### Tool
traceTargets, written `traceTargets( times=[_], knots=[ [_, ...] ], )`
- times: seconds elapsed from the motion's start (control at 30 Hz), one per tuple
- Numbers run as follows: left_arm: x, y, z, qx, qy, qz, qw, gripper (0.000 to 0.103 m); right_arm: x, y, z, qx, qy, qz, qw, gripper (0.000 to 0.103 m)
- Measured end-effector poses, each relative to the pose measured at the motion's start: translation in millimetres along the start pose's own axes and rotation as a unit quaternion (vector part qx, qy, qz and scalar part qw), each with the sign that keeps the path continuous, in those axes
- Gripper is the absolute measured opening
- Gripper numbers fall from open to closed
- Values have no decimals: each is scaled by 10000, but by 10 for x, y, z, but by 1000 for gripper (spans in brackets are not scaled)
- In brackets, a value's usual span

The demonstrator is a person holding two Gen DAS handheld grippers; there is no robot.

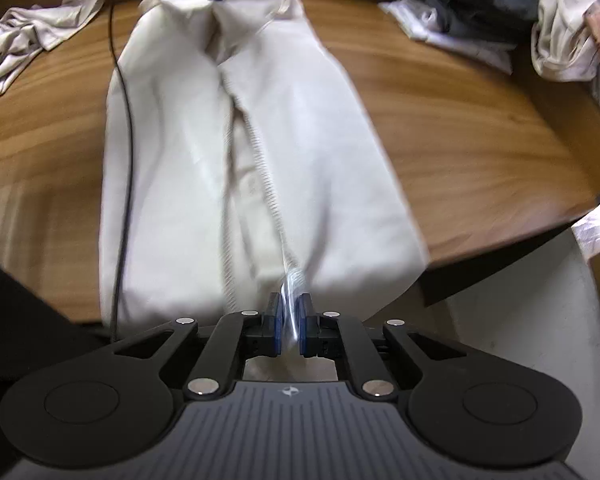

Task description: Fold clothes

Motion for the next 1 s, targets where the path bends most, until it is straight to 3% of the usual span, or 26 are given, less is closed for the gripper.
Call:
traceTargets(
  times=[0.1, 0.17, 0.3, 0.43, 0.7, 0.83, 1.0],
  knots=[
    [37, 137, -20, -82, 226, -285, 9993, 7, 70, 55, -111, 38, -27, 40, 10000, 11],
    [42, 267, -34, -157, 326, -513, 9980, 15, 57, 127, -162, 22, -74, -10, 10000, 16],
    [45, 535, -59, -325, 392, -774, 9957, 21, -53, 270, -226, -35, -237, -94, 9997, 21],
    [82, 816, -96, -453, 424, -998, 9931, 22, -209, 375, -222, -105, -340, -132, 9993, 26],
    [315, 937, -467, -490, -33, -567, 9972, 22, -365, 415, -106, -179, -314, -26, 9993, 32],
    [408, 732, -676, -294, 29, -485, 9984, 22, -369, 361, -56, -148, -237, 32, 9996, 35],
    [550, 562, -738, -398, 208, -463, 9979, 22, -374, 313, 8, -96, -146, 46, 9998, 35]
  ],
)
Point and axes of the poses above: each gripper's, at about its wrist camera, not at the fingertips, and y roughly against the way its jaws point, x to its left, z to its top, the point moved 9 cm from there along -y, roughly the way its jaws point, and after that the axes turned 14 degrees about y, right-handed, at the moved point
